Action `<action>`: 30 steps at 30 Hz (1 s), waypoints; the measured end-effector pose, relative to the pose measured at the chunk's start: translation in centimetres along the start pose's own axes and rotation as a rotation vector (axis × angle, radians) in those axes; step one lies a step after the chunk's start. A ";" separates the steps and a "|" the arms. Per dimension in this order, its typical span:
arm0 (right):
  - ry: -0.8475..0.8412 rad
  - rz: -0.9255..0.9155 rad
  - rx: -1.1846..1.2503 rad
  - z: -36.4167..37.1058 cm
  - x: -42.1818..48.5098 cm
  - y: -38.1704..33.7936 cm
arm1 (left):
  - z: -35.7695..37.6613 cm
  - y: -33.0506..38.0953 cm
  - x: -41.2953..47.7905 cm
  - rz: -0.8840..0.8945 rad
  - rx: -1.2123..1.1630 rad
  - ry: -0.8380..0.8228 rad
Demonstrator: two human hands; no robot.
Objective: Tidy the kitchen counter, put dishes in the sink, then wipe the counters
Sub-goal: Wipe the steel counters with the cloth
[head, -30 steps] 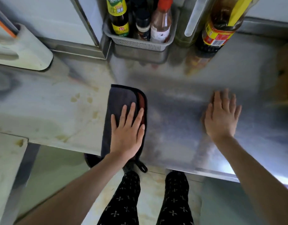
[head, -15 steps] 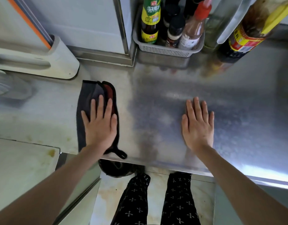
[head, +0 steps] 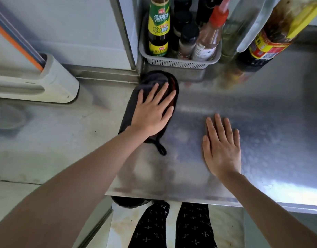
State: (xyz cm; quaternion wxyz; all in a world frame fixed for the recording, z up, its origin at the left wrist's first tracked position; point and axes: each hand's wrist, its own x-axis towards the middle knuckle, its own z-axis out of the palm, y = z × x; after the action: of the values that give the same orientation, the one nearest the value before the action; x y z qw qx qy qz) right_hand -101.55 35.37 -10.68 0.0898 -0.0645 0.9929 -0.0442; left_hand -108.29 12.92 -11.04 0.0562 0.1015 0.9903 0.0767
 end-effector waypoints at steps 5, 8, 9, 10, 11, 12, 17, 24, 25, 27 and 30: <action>0.015 0.000 -0.001 0.2 0.1 0.1 | 0.0 0.4 2.4 -0.106 0.017 0.040; 0.009 0.002 0.004 0.1 0.0 0.1 | 0.3 0.7 0.2 -0.138 -0.011 0.063; 0.007 0.005 0.008 0.0 0.0 0.0 | 0.5 0.8 -1.0 -0.157 -0.011 0.067; 0.000 0.005 0.012 0.0 0.1 0.0 | 0.6 0.9 -2.5 -0.179 -0.012 0.068; -0.009 0.003 0.013 0.0 0.1 0.0 | 0.8 1.0 -4.1 -0.210 -0.015 0.069; -0.015 -0.001 0.010 0.0 0.0 0.1 | 1.1 1.2 -5.9 -0.255 -0.022 0.073; 0.014 0.017 0.092 -0.8 0.0 -1.4 | 1.9 2.3 -12.3 -0.496 -0.036 0.050; -0.028 -0.255 0.081 -0.5 6.1 -9.8 | 0.8 -2.3 -7.5 -0.433 -0.045 0.079; -0.032 -0.241 0.072 -0.2 6.9 -9.9 | 0.7 -3.1 -6.4 -0.454 -0.050 0.086; -0.027 -0.238 0.044 0.1 7.4 -9.9 | 0.3 -4.2 -4.5 -0.499 -0.066 0.102; -0.039 -0.241 0.013 0.2 7.3 -9.8 | 0.1 -4.1 -3.6 -0.530 -0.067 0.138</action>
State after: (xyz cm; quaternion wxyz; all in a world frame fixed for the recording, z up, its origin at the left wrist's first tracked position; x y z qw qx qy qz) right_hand -107.44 24.65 -11.15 0.1034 -0.1835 0.9758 -0.0597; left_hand -105.60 8.18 -11.47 0.0100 -0.1686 0.9807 0.0989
